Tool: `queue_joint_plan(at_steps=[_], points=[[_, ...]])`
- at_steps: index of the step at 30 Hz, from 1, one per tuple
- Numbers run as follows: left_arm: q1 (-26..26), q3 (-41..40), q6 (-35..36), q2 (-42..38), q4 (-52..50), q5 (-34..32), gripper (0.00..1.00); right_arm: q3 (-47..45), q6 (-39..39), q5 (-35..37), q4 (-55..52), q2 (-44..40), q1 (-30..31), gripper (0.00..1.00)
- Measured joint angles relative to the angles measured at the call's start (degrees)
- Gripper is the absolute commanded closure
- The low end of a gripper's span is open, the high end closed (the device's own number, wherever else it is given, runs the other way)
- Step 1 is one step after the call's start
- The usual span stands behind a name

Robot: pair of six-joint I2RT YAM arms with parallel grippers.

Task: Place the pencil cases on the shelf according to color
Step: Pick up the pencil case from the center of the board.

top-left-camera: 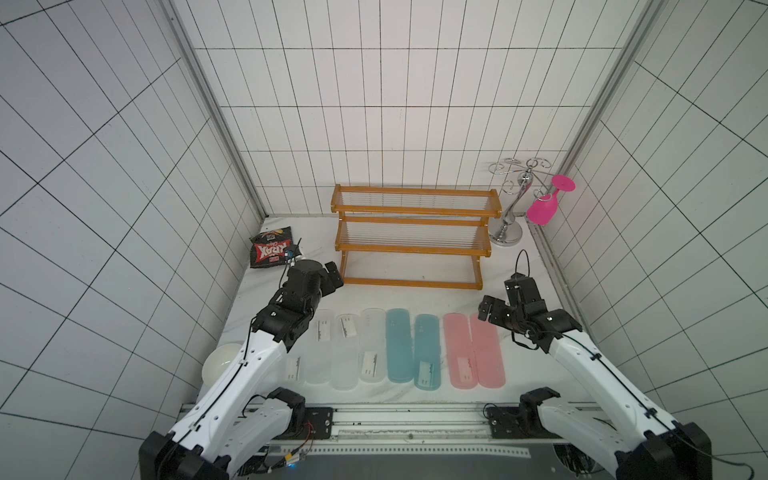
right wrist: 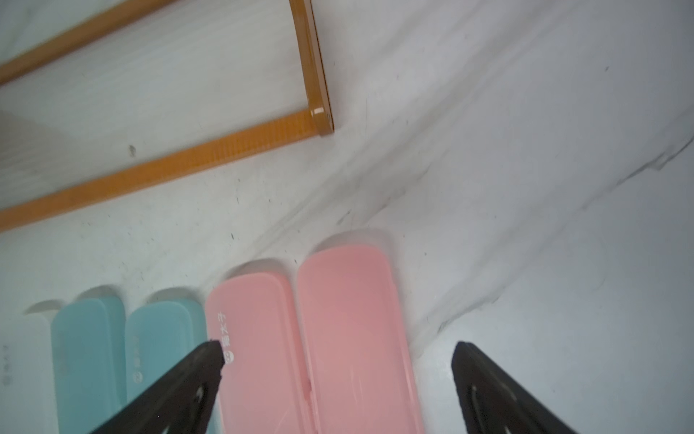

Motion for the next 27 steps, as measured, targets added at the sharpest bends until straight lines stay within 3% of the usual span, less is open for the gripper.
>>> queue_joint_plan(at_steps=[13, 27], points=[[-6.64, 0.50, -2.71, -2.49, -3.93, 2.62, 0.02, -2.62, 3.08, -0.15, -2.43, 9.01, 0.79, 0.00], [-7.61, -0.37, -3.41, -4.02, -4.28, 3.26, 0.02, -0.66, 2.51, -1.33, 0.63, 19.58, 3.56, 0.00]])
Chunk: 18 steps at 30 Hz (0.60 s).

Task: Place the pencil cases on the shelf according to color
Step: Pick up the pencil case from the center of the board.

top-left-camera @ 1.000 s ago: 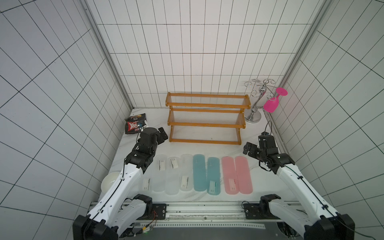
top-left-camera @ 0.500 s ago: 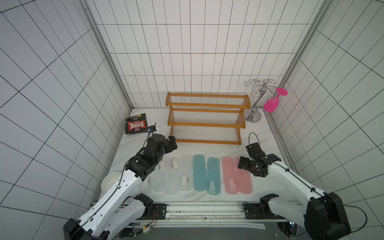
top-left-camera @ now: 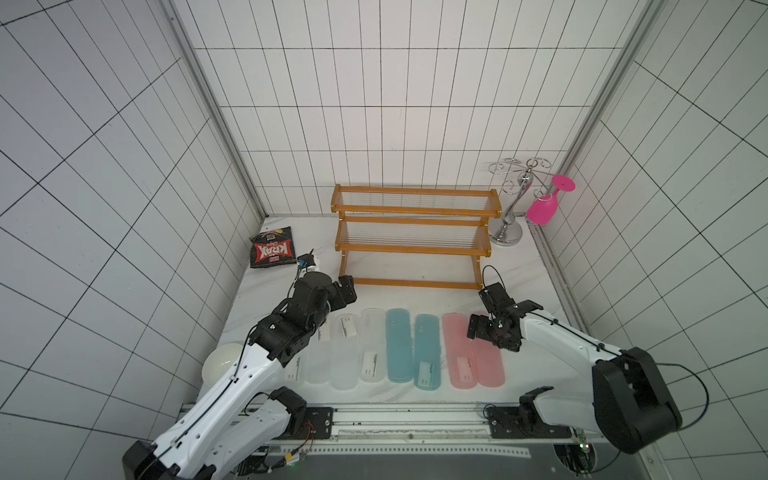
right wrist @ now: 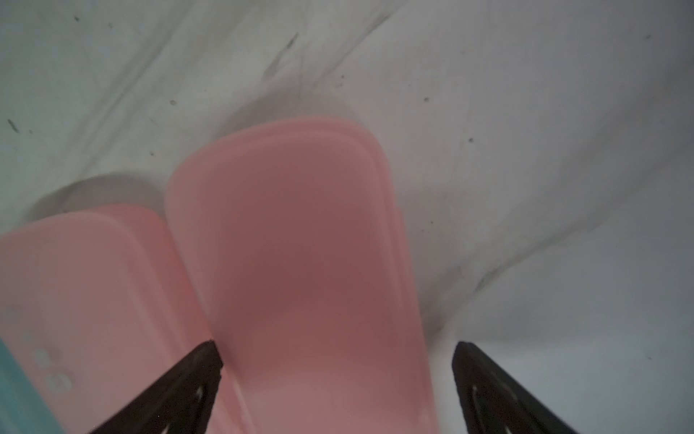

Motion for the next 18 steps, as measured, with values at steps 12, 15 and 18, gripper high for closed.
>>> queue_joint_plan(at_steps=[12, 15, 18], points=[[-0.33, 0.00, -0.02, 1.57, 0.02, 1.20, 0.02, 1.27, -2.60, 0.37, -0.11, 2.67, -6.82, 0.09], [-0.39, -0.04, -0.02, 1.73, 0.20, 1.25, 0.02, 2.29, -4.37, -0.22, -0.17, 2.91, -8.46, 0.14], [-0.44, -0.13, -0.02, 1.77, 0.31, 1.25, 0.02, 3.61, -5.97, -0.52, 0.04, 3.65, -9.18, 0.21]])
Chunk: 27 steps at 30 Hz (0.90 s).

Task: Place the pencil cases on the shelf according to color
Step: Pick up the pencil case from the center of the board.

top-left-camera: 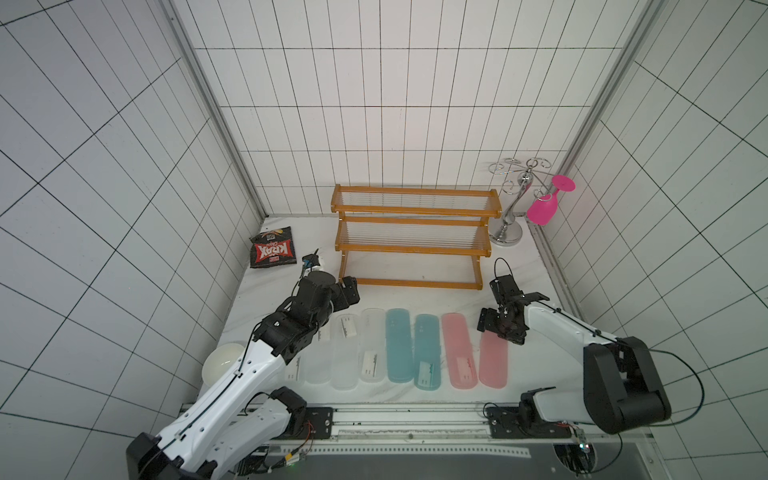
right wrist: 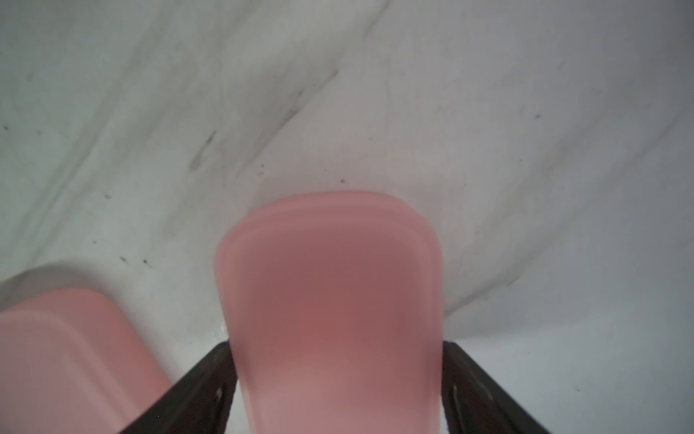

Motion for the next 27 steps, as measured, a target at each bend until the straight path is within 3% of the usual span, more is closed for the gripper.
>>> queue_joint_plan(at_steps=[8, 16, 21, 27], points=[[0.00, -0.17, 0.00, 0.00, 0.00, -0.02, 0.02, 4.33, -2.78, -0.61, 0.33, 4.52, -1.25, 0.24], [0.00, -0.17, 0.13, -0.09, -0.28, -0.07, 0.02, 10.73, -5.11, 0.15, -0.02, 8.55, -2.47, 0.02], [0.00, -0.17, 0.26, -1.11, -0.87, -0.48, 0.02, 10.29, -4.15, 1.25, -2.97, 1.31, -1.14, 0.01], [0.00, -0.17, 0.22, -3.02, -1.79, -0.33, 0.02, 4.37, 0.81, 1.36, -6.19, -12.00, 5.68, 0.01]])
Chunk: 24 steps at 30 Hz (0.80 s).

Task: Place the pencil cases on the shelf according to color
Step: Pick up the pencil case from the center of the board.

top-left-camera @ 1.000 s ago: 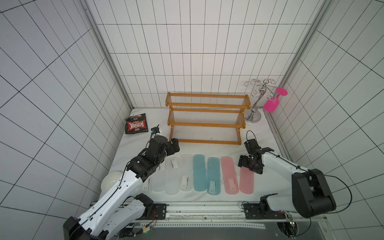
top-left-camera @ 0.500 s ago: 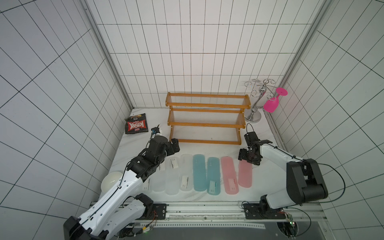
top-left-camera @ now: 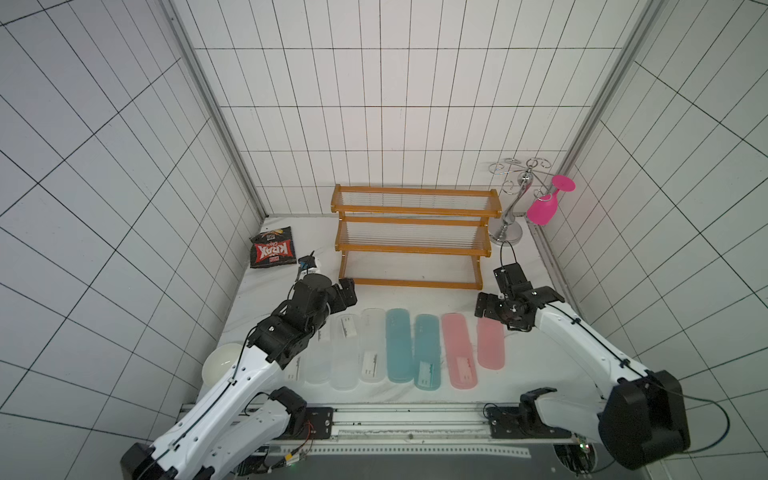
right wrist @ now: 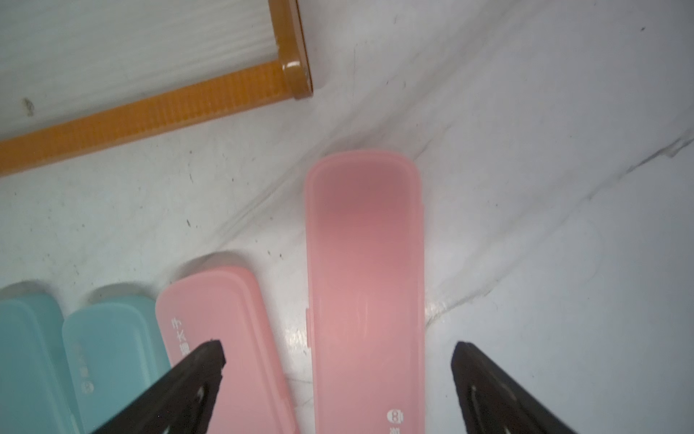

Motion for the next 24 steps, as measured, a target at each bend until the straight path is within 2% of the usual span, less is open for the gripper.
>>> queue_joint_plan(at_steps=[7, 15, 24], points=[[0.00, -0.17, -0.44, -1.20, -1.36, 1.70, 0.02, -8.17, 5.27, -0.44, -2.82, -3.06, 3.17, 0.00], [-0.46, -0.35, -1.49, -1.60, -1.64, 3.50, 0.02, -8.50, 8.79, 0.20, -2.93, 0.00, 6.93, 0.00], [-1.07, -0.35, -1.70, -1.46, -1.66, 4.50, 0.02, -9.42, 11.08, 1.77, -1.73, 5.22, 7.30, 0.01]])
